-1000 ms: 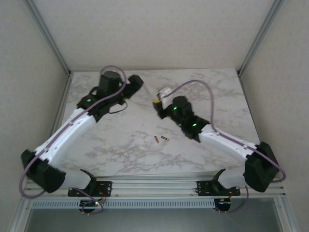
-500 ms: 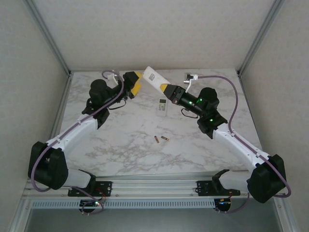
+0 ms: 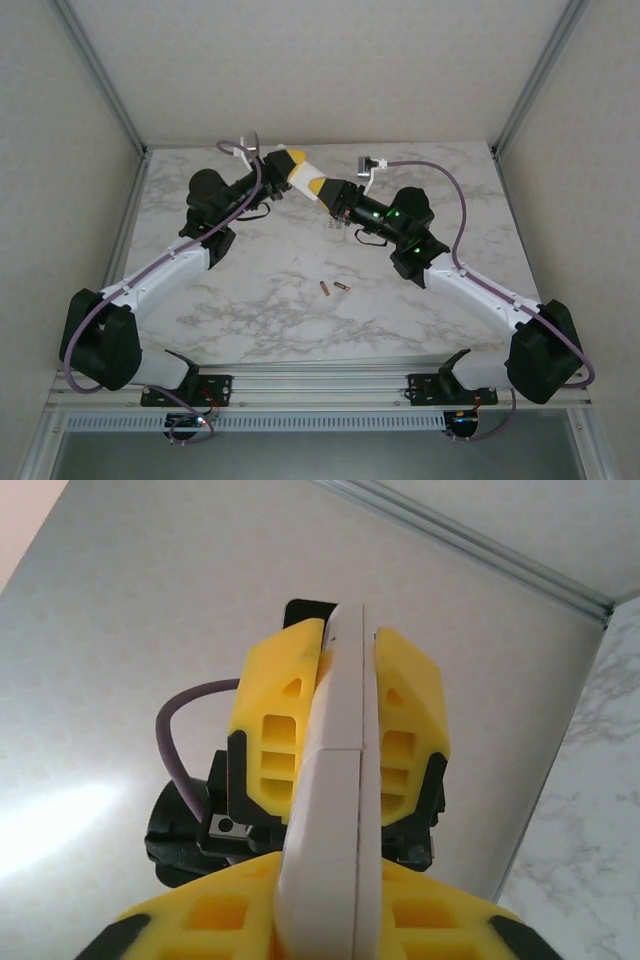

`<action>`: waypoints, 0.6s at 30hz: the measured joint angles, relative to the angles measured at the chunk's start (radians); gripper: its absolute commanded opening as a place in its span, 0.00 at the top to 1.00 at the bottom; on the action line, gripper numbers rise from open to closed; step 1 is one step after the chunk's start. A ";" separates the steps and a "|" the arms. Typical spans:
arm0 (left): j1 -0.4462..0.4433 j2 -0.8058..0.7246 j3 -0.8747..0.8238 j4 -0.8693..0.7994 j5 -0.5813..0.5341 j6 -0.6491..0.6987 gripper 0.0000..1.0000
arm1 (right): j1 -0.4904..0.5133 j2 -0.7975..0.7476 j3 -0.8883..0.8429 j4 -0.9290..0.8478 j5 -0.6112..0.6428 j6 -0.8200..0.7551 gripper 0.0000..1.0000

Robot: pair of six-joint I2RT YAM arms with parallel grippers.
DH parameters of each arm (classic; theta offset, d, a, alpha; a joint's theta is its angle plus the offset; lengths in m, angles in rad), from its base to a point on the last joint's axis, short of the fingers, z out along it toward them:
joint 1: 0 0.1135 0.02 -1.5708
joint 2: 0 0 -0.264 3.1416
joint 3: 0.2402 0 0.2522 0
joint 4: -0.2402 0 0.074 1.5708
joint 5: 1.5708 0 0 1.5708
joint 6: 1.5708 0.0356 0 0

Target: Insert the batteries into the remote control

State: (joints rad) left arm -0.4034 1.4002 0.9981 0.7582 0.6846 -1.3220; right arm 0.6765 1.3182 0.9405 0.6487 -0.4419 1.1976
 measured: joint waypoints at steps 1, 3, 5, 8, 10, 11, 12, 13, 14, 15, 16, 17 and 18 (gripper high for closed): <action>0.000 0.000 0.000 -0.007 0.000 0.010 0.94 | 0.001 -0.002 -0.002 -0.017 0.002 -0.006 0.60; 0.000 -0.004 0.000 -0.042 -0.003 0.047 0.96 | 0.002 -0.014 -0.014 -0.069 0.017 -0.021 0.48; 0.000 -0.014 0.000 -0.091 -0.009 0.095 0.99 | 0.002 -0.050 -0.040 -0.134 0.047 -0.031 0.44; -0.002 -0.046 0.000 -0.175 -0.028 0.184 1.00 | 0.002 -0.109 -0.067 -0.210 0.092 -0.029 0.45; -0.003 -0.064 0.000 -0.199 -0.031 0.225 1.00 | 0.002 -0.121 -0.066 -0.220 0.106 -0.018 0.47; -0.004 -0.069 0.002 -0.207 -0.034 0.241 1.00 | 0.002 -0.119 -0.064 -0.220 0.106 -0.010 0.47; -0.006 -0.072 0.004 -0.212 -0.035 0.251 1.00 | 0.003 -0.110 -0.058 -0.223 0.106 -0.003 0.48; -0.008 -0.072 0.006 -0.218 -0.038 0.262 1.00 | 0.004 -0.094 -0.047 -0.226 0.105 0.003 0.50; -0.011 -0.072 0.008 -0.224 -0.042 0.273 1.00 | 0.006 -0.074 -0.033 -0.227 0.101 0.009 0.52; -0.012 -0.071 0.008 -0.233 -0.048 0.281 1.00 | 0.008 -0.058 -0.020 -0.227 0.098 0.015 0.53; -0.013 -0.070 0.008 -0.241 -0.051 0.288 1.00 | 0.011 -0.039 -0.004 -0.227 0.097 0.020 0.55; -0.014 -0.068 0.008 -0.247 -0.053 0.293 1.00 | 0.013 -0.020 0.011 -0.224 0.091 0.022 0.57; -0.015 -0.064 0.008 -0.249 -0.055 0.296 1.00 | 0.014 -0.007 0.021 -0.220 0.086 0.026 0.61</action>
State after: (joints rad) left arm -0.4187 1.3357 1.0061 0.5087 0.6300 -1.0256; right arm 0.6910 1.3109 0.9615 0.4282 -0.3561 1.2240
